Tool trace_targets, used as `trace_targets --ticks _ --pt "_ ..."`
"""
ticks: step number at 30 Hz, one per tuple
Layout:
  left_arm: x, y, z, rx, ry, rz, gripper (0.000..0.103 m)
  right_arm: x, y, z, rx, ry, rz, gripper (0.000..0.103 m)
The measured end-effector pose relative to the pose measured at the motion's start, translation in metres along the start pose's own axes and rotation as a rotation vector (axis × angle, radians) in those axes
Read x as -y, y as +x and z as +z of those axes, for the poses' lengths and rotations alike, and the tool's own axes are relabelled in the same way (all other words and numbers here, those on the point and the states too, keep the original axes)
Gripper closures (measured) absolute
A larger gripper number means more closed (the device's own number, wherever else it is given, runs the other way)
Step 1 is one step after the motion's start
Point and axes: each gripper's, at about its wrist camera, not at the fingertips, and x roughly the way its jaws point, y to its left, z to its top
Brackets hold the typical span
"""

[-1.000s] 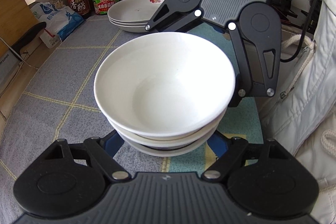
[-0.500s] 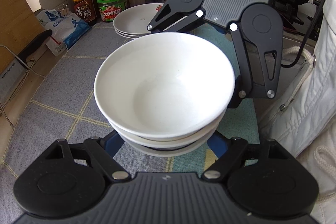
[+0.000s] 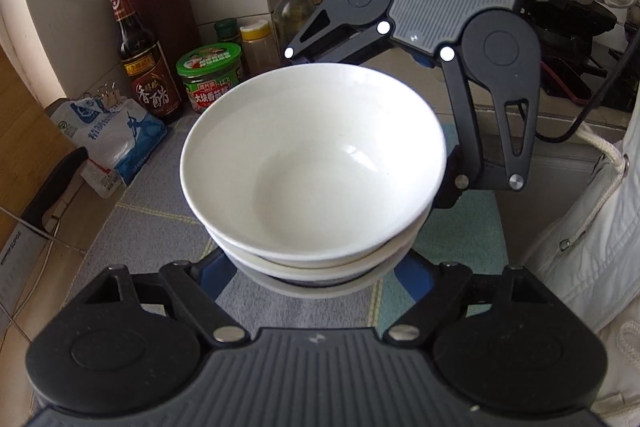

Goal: Organize plates and bowls
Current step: 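Lift the bowl stack with both grippers and carry it to the flowered plate stack, then lower the bowl stack onto the flowered plates and open both grippers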

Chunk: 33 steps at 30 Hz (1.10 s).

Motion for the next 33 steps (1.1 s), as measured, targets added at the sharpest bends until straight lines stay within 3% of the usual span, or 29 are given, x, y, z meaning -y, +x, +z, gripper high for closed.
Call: trace_targets --ticks 14,23,33 --pt "-0.011 0.084 0.072 0.009 0.075 -0.026 0.018 0.08 -0.025 -0.064 -0.013 0.064 -0.079 0.014" --pt "-0.021 0.124 0.084 -0.013 0.048 -0.045 0.018 0.112 -0.011 -0.09 -0.028 0.114 -0.066 0.015" --pt "-0.024 0.133 0.083 -0.028 0.002 -0.048 0.018 0.12 -0.005 -0.097 -0.025 0.142 -0.042 0.016"
